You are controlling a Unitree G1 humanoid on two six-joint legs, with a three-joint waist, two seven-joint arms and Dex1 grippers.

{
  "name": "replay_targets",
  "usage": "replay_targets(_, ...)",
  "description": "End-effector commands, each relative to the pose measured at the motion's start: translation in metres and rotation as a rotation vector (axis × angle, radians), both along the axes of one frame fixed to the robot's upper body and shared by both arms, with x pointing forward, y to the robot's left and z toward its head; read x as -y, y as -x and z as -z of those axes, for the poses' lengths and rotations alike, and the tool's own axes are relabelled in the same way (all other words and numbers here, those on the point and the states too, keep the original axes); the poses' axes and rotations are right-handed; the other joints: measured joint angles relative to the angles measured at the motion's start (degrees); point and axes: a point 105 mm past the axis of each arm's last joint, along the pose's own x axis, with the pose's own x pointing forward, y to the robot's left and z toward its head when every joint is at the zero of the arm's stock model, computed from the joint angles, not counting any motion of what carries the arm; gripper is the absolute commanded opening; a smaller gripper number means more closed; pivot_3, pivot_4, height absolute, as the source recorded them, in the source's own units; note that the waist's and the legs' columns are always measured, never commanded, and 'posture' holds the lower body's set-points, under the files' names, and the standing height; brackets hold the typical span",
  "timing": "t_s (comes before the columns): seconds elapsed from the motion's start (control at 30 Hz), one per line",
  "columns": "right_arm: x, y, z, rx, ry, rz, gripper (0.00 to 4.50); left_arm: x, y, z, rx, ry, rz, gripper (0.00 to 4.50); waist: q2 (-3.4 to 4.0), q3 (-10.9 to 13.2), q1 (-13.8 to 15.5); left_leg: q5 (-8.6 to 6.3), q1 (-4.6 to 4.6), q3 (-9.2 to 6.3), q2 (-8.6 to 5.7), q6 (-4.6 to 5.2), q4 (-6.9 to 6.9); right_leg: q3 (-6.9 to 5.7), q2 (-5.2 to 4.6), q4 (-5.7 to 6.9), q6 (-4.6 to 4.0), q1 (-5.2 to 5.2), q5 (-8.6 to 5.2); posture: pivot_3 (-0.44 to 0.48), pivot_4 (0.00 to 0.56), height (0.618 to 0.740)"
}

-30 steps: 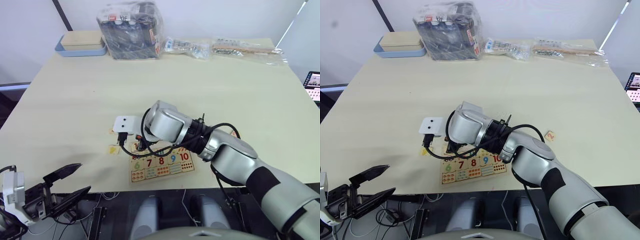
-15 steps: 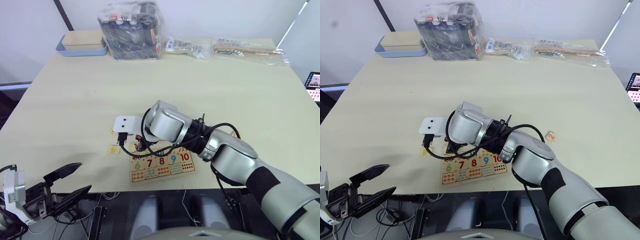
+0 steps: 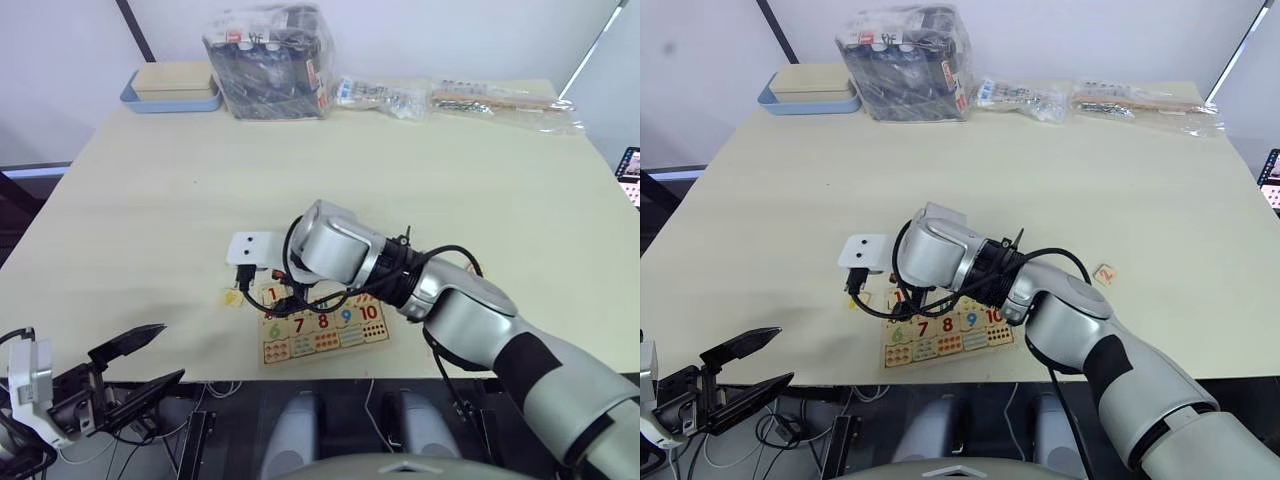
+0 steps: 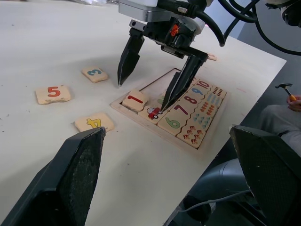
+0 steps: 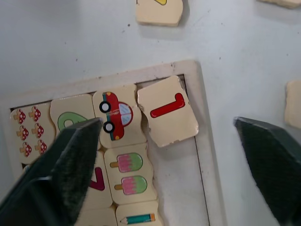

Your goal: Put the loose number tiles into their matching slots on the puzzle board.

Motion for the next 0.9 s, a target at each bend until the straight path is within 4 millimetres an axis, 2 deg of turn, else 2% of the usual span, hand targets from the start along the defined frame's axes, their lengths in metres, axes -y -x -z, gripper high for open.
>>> replay_targets(0.03, -0.007, 0.004, -0.018, 0.009, -0.094, -0.051, 4.48, -0.001, 0.001, -0.008, 0.024, -0.017, -0.003, 4.50, 0.00, 0.00, 0.01, 0.01, 0.01, 0.00, 0.00, -0.01, 0.01, 0.01, 0.01, 0.01, 0.00, 0.00, 0.00, 0.000, 0.150, 0.740)
replay_targets(0.17, -0.007, 0.010, -0.037, -0.030, -0.297, -0.134, 4.48, -0.002, 0.001, -0.008, 0.024, -0.017, -0.007, 4.50, -0.02, -0.01, 0.14, 0.01, -0.01, 0.00, 0.01, -0.01, 0.02, 0.03, 0.01, 0.00, 0.01, 0.00, 0.01, 0.000, 0.150, 0.740)
replay_targets(0.27, -0.002, 0.000, -0.034, 0.046, -0.394, -0.160, 4.48, -0.001, 0.002, -0.008, 0.025, -0.015, -0.011, 4.50, -0.03, -0.02, 0.08, 0.02, -0.01, 0.02, 0.00, -0.01, 0.01, 0.06, 0.02, -0.01, 0.01, 0.02, 0.01, 0.000, 0.150, 0.740)
replay_targets(0.37, -0.005, 0.006, -0.038, -0.030, -0.517, -0.207, 4.48, -0.001, 0.001, -0.007, 0.026, -0.013, -0.012, 4.50, -0.03, -0.02, 0.02, 0.02, 0.02, 0.05, -0.02, -0.01, 0.02, 0.10, 0.03, 0.01, 0.01, 0.01, 0.01, 0.000, 0.150, 0.740)
replay_targets(0.47, -0.006, 0.004, -0.038, -0.060, -0.548, -0.208, 4.48, 0.000, 0.001, -0.007, 0.028, -0.011, -0.013, 4.50, -0.03, -0.02, -0.07, 0.02, 0.03, 0.14, -0.01, -0.01, 0.02, 0.18, 0.08, 0.06, 0.01, -0.04, 0.01, 0.000, 0.150, 0.740)
replay_targets(0.6, -0.004, -0.010, -0.030, -0.027, -0.583, -0.181, 3.30, -0.001, 0.000, -0.007, 0.032, -0.011, -0.016, 4.50, -0.03, -0.02, 0.06, 0.01, 0.25, 0.32, 0.05, 0.00, 0.00, 0.38, 0.16, 0.12, 0.00, 0.04, 0.01, 0.000, 0.150, 0.740)
replay_targets(0.7, -0.003, -0.013, -0.025, -0.025, -0.578, -0.201, 1.75, -0.001, 0.000, -0.007, 0.033, -0.011, -0.017, 4.50, -0.04, -0.02, 0.14, 0.01, 0.34, 0.45, 0.07, 0.02, 0.00, 0.62, 0.15, 0.12, 0.01, 0.07, 0.01, 0.000, 0.150, 0.740)
replay_targets(0.73, -0.003, -0.014, -0.025, -0.029, -0.586, -0.200, 1.37, -0.001, 0.000, -0.007, 0.033, -0.012, -0.018, 4.50, -0.03, -0.02, 0.09, 0.01, 0.35, 0.47, 0.07, 0.02, 0.00, 0.66, 0.16, 0.11, 0.01, 0.07, 0.02, 0.000, 0.150, 0.740)
replay_targets(0.8, -0.002, -0.017, -0.023, -0.023, -0.585, -0.196, 0.21, -0.001, -0.001, -0.007, 0.034, -0.012, -0.019, 4.50, -0.04, -0.02, 0.03, 0.01, 0.48, 0.65, 0.11, 0.02, -0.04, 0.86, 0.25, 0.12, 0.01, 0.07, 0.02, 0.000, 0.150, 0.740)
replay_targets(0.9, -0.001, -0.020, -0.019, -0.016, -0.576, -0.192, 0.08, -0.002, -0.001, -0.007, 0.035, -0.013, -0.020, 4.50, -0.04, -0.02, 0.00, 0.00, 0.64, 0.87, 0.18, 0.02, -0.14, 1.05, 0.36, 0.12, -0.01, 0.09, 0.01, 0.000, 0.150, 0.740)
